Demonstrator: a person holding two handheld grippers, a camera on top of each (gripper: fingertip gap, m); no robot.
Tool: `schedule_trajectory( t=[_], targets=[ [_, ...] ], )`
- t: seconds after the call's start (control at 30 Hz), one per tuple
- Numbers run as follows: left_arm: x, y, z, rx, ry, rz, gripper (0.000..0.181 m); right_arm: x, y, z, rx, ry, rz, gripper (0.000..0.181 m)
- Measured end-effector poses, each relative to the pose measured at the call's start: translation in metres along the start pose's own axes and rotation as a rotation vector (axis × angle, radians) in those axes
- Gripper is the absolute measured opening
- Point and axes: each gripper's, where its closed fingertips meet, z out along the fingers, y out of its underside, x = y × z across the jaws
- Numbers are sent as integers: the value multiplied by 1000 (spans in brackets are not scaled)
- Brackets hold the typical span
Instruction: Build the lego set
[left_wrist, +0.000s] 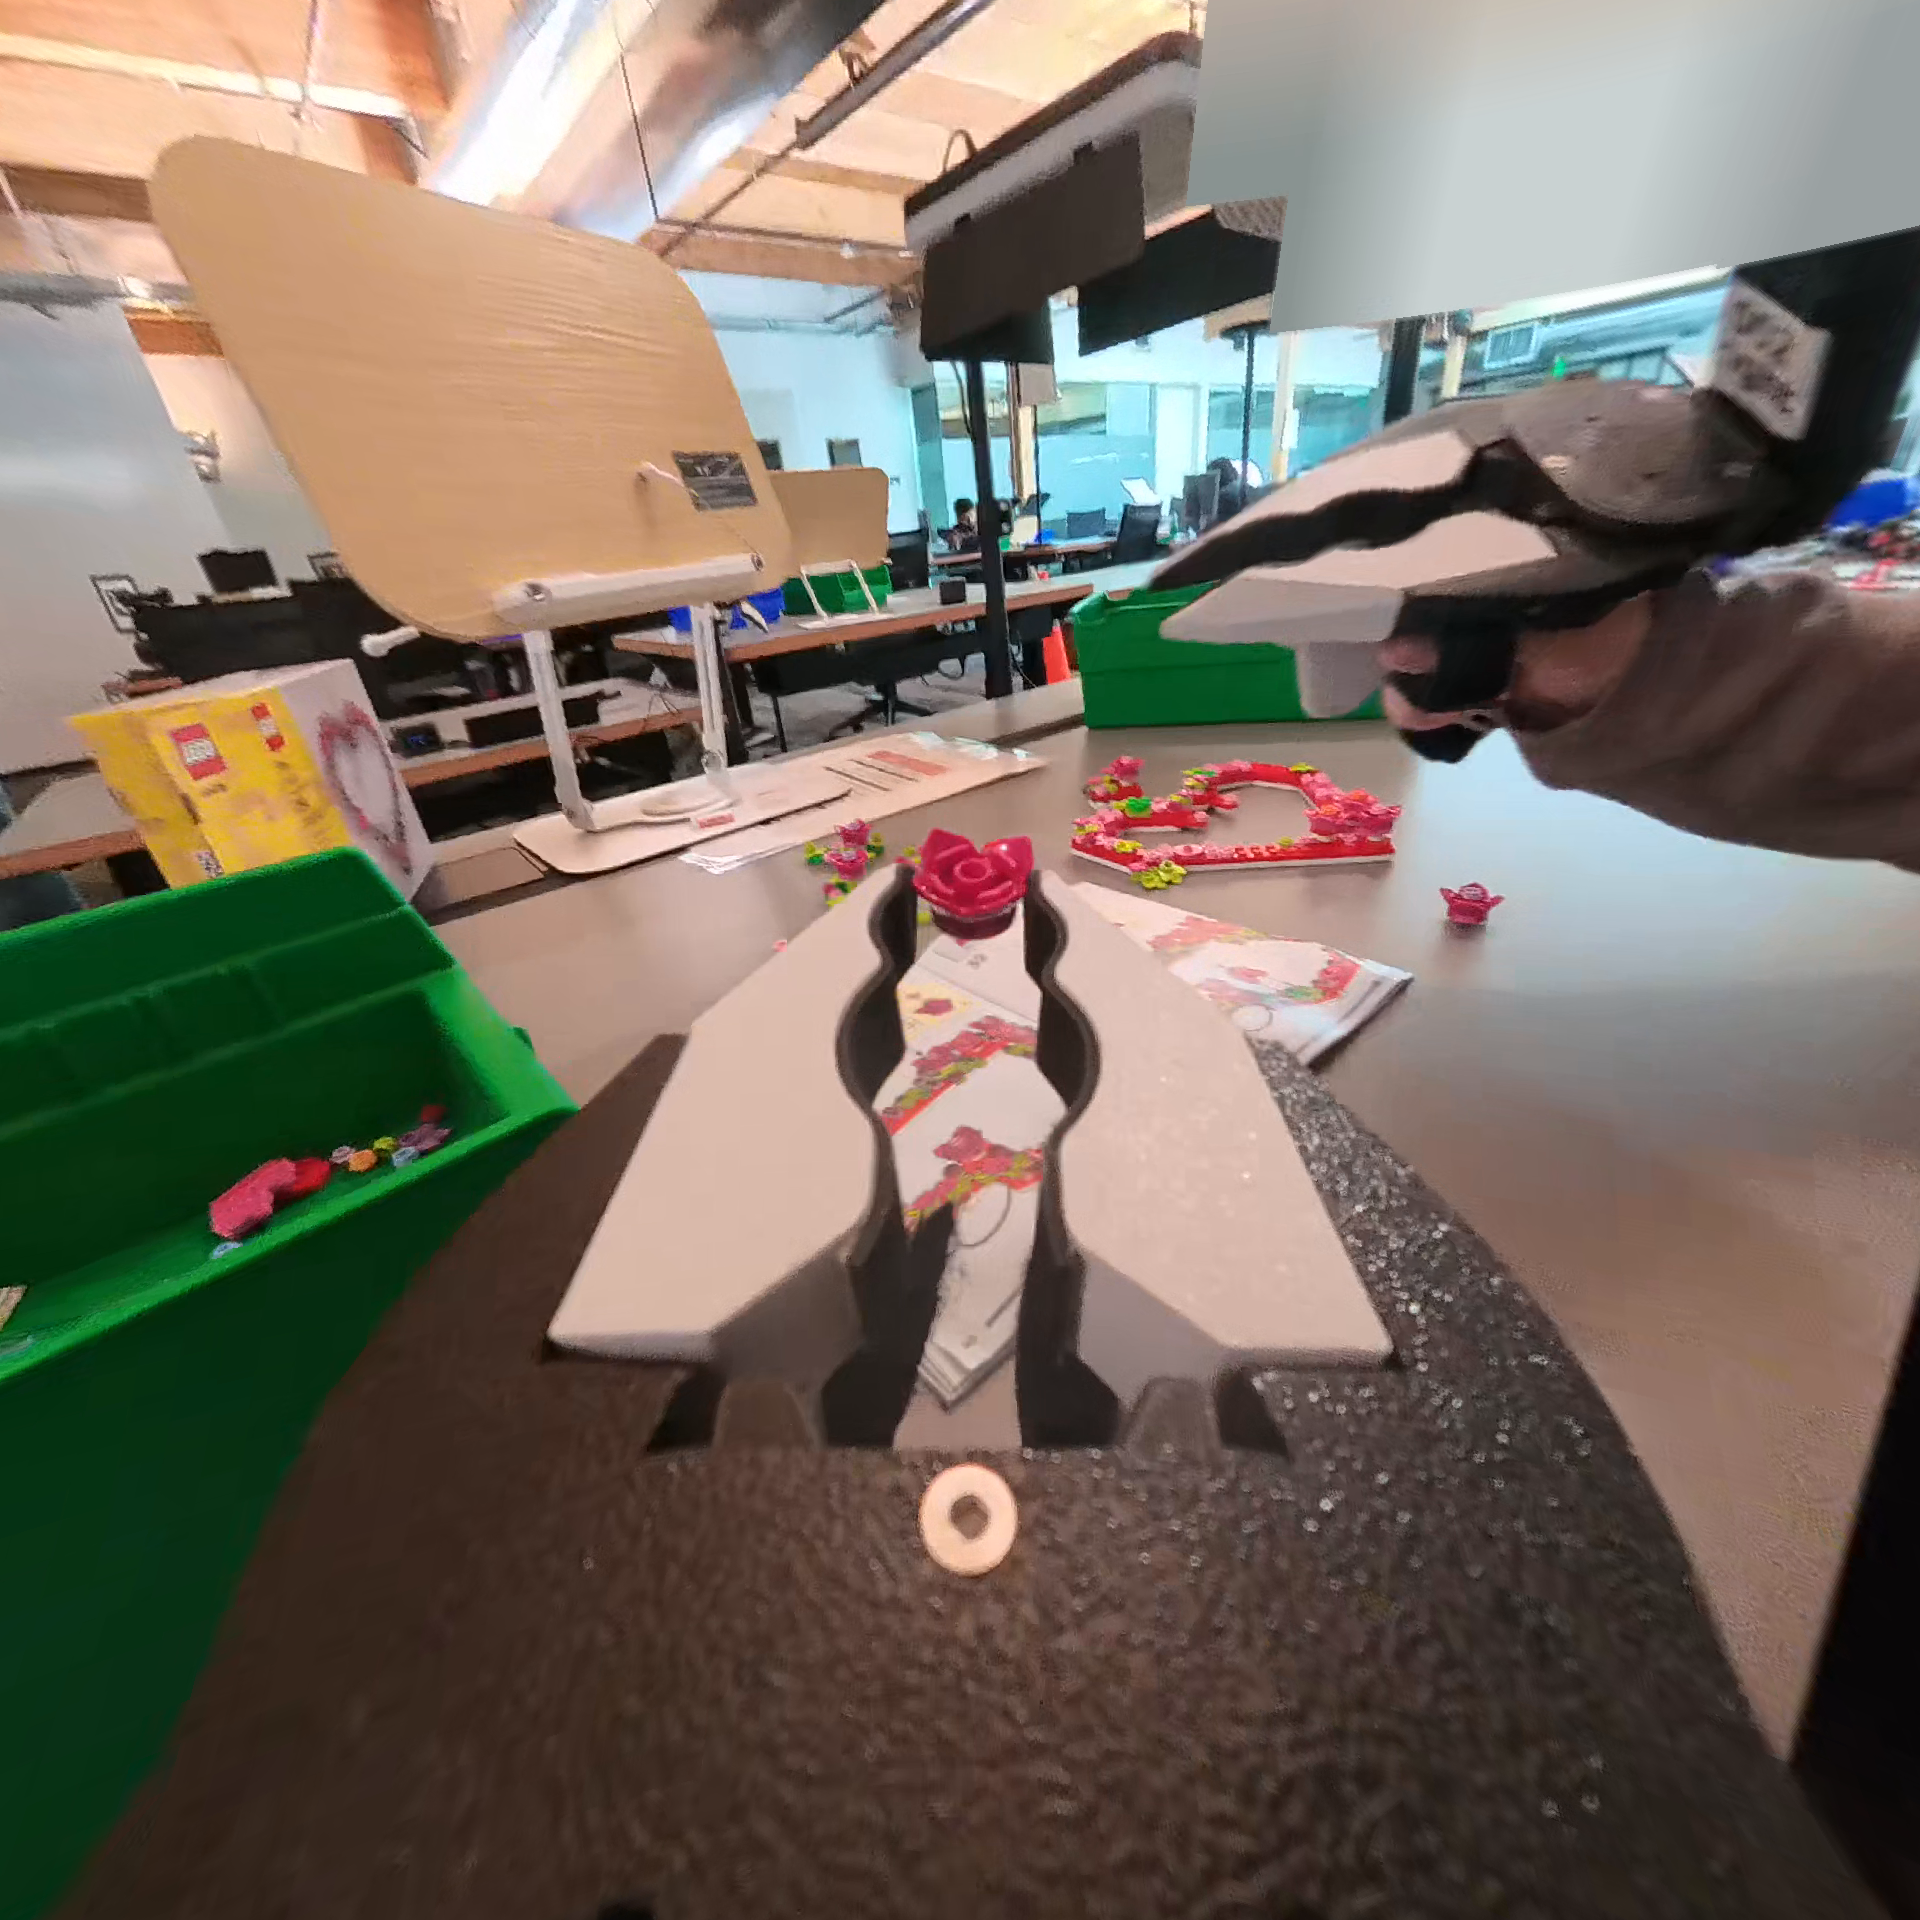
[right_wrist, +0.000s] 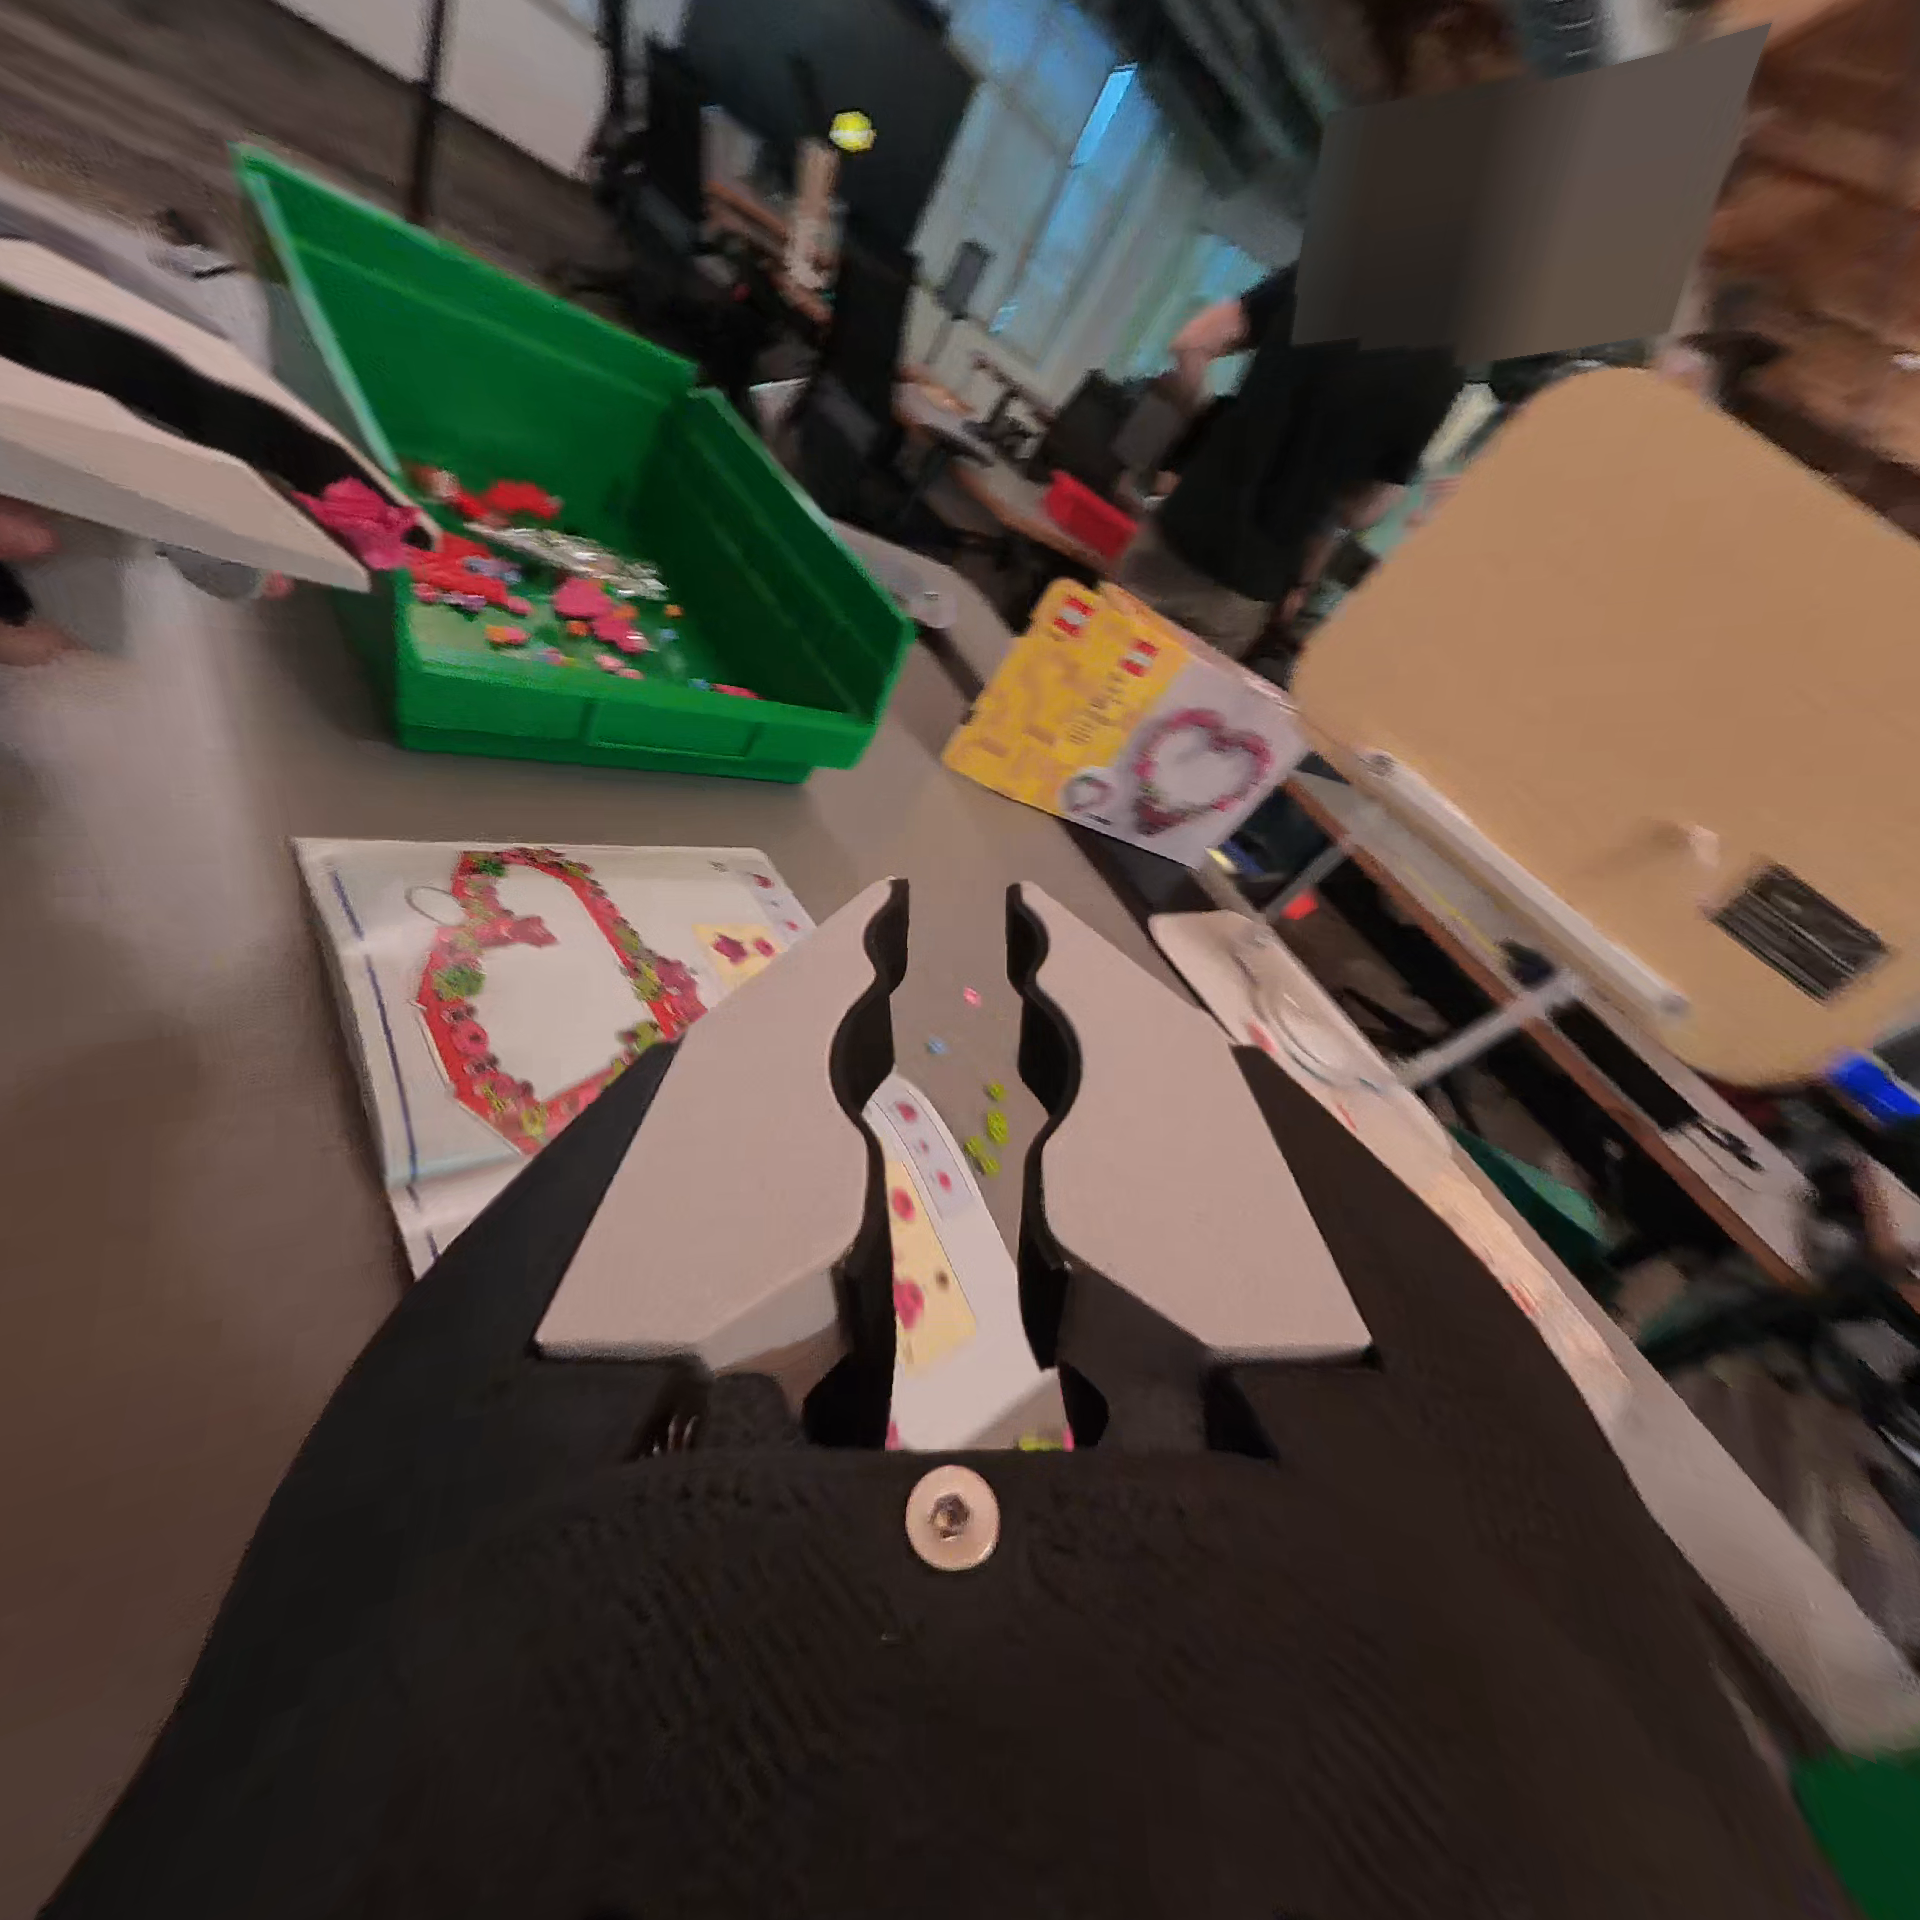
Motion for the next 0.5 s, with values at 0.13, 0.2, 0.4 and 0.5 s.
schedule_trajectory(
  t=[0.13,0.2,0.4,0.5],
  targets=[
    [-6,5,2,35,-31,48,18,-27,-12,66,-77,-274,-77,12],
    [-6,3,3,57,-34,89,18,-43,-18,100,-131,-424,-139,10],
    [8,4,2,62,31,143,18,-93,-28,198,-292,-790,-478,6],
    [10,5,1,55,33,170,18,-107,-7,239,-500,-887,-639,3]
  ],
)
